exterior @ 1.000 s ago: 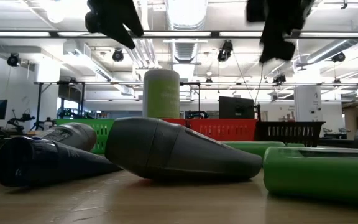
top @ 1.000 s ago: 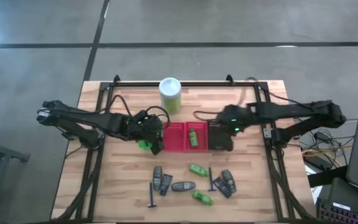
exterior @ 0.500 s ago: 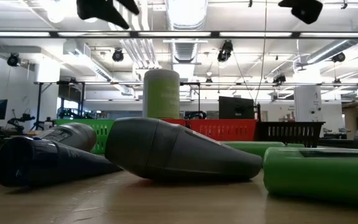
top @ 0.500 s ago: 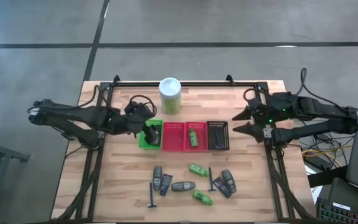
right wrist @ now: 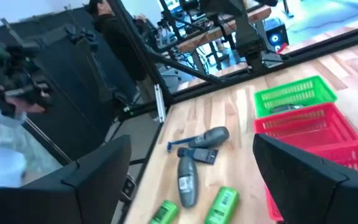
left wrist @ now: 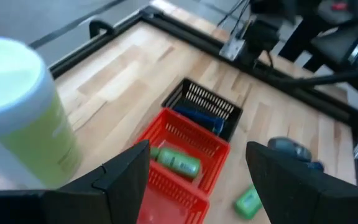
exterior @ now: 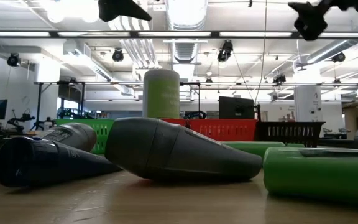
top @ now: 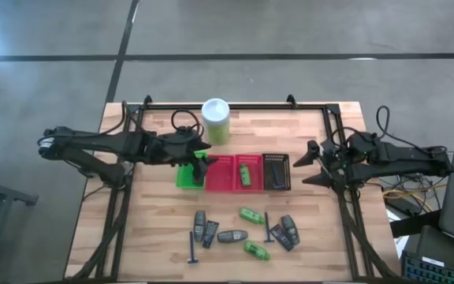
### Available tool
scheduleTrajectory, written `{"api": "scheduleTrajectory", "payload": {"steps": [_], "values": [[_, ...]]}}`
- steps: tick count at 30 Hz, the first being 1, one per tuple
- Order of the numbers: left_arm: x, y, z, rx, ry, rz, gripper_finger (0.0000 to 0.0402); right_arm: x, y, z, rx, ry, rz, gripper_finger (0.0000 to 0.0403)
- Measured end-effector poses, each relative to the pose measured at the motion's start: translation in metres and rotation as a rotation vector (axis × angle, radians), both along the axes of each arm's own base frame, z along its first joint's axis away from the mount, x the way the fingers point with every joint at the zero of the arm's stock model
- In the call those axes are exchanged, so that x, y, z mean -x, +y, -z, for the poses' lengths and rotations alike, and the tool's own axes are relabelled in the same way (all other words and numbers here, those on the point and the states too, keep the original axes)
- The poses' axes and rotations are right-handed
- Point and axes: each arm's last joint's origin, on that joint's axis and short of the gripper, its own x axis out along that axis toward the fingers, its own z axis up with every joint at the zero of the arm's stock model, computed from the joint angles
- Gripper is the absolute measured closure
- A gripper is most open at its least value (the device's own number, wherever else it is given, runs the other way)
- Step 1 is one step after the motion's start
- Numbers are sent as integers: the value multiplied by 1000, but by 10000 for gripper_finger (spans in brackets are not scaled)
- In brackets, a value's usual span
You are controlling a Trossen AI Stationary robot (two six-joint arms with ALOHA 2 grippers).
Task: Pick & Place Travel size toiletries
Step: Put the dark blue shaving cream in the left red bin
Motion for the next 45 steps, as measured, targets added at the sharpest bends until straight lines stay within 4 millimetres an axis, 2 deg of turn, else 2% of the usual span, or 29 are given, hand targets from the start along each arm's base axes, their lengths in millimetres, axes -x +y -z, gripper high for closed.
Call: {"api": "scheduleTrajectory", "payload": {"steps": [10, 21, 26, 30, 36, 45], "values": [[-14, -2, 3, 3, -44, 0, 131, 20, 0, 32, 84, -59, -7, 49], [-15, -2, 1, 2, -63, 4, 131, 37, 0, 52, 93, -152, -3, 77], [-15, -2, 1, -13, -59, 12, 131, 36, 0, 71, 181, -134, 3, 90], [-15, -2, 1, -16, -58, 14, 131, 30, 0, 90, 164, -90, 5, 100], [-15, -2, 1, -17, -58, 15, 131, 23, 0, 109, 220, -138, 6, 115], [-14, -7, -3, 49, -88, 155, 131, 23, -1, 107, 264, -206, 18, 138]]}}
